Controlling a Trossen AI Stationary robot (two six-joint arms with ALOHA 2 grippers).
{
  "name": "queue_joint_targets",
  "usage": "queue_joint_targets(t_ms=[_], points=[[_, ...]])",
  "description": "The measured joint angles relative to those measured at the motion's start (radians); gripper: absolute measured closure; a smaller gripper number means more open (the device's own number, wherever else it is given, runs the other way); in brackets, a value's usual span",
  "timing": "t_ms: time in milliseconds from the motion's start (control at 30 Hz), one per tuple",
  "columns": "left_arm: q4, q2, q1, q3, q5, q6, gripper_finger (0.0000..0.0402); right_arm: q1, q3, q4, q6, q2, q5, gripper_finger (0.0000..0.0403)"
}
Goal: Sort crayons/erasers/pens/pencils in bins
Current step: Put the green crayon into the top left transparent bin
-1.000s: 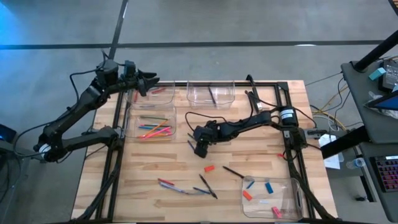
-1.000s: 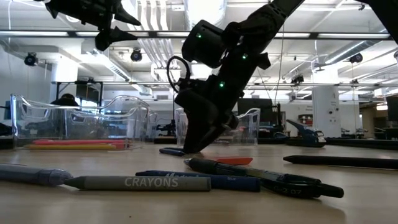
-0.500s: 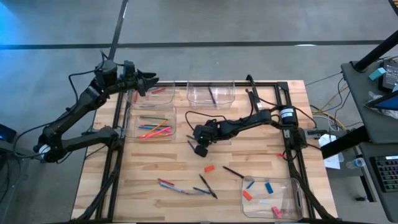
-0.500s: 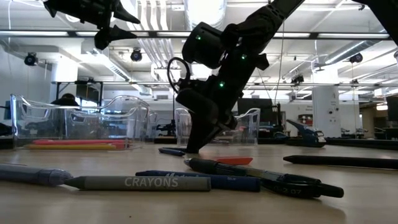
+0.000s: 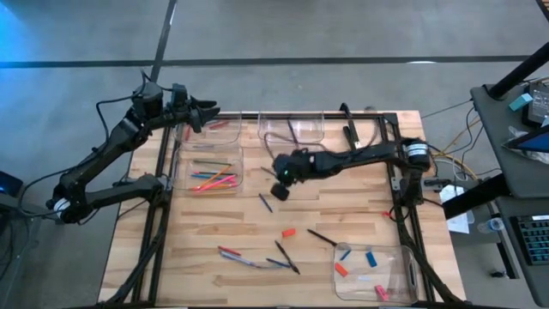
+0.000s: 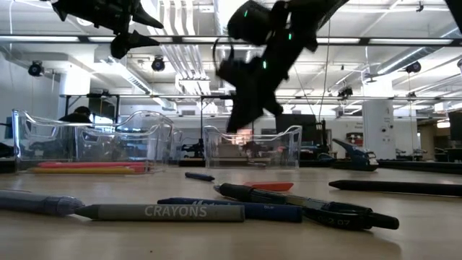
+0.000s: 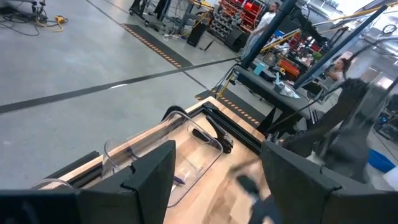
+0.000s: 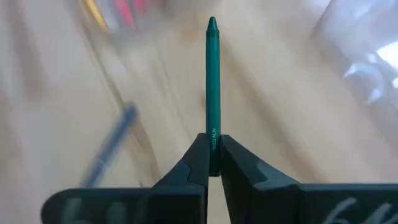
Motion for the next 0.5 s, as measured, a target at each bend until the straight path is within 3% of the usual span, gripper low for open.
queue_joint_targets(t_ms=[300,500], points=[[0.025,0.099,-0.023,-0.001,0.143,-0.024,0.0180,-0.084,0.004,0.197,0.016,-0.153,0.001,0.0389],[0.112,0.182,-0.073,-0.001,0.248,-0.072,0.0180,-0.132,0.016,0.272,0.035,-0.187,0.000,0.0390]])
